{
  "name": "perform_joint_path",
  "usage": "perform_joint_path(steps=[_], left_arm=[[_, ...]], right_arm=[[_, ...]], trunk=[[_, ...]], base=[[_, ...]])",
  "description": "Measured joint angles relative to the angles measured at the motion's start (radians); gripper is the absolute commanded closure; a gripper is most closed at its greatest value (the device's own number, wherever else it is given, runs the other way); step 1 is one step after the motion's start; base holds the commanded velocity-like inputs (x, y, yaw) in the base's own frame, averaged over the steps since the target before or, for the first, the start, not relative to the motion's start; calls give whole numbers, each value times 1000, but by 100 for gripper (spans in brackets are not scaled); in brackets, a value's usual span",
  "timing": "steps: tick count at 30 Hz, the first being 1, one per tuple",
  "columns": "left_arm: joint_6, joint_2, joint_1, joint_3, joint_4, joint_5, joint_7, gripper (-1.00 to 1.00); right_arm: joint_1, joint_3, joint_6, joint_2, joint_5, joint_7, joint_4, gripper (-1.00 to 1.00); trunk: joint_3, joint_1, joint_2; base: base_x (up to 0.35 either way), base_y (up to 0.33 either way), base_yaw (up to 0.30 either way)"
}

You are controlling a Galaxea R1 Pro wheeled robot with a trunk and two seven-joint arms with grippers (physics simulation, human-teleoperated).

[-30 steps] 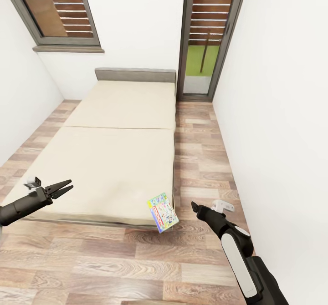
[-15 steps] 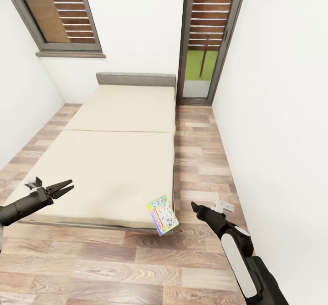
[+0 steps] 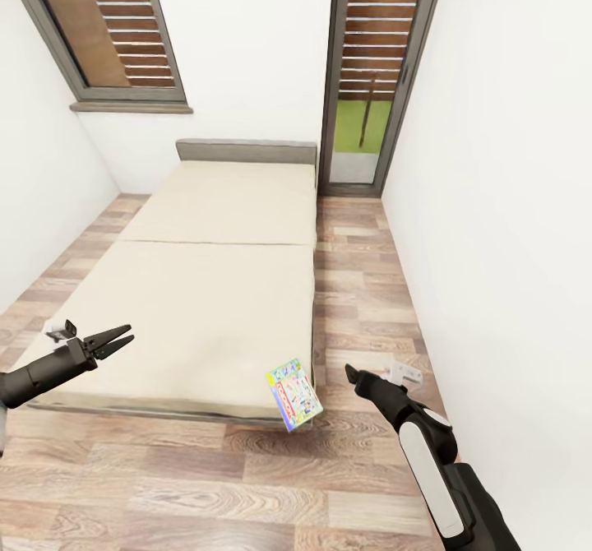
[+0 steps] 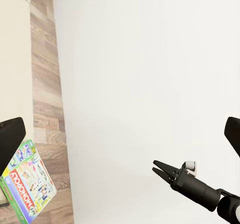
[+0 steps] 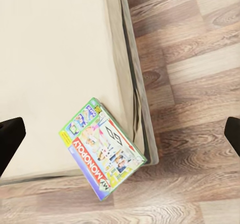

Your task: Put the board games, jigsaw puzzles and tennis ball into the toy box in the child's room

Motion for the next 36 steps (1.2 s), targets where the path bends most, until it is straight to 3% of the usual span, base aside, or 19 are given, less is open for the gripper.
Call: perform_joint_path(steps=[36], left_arm=[[0, -4, 0, 0, 0, 0, 3, -100]], right_arm=[[0, 2, 0, 1, 0, 0, 3, -100]], trunk=[[60, 0, 0]], base=[[0, 0, 0]])
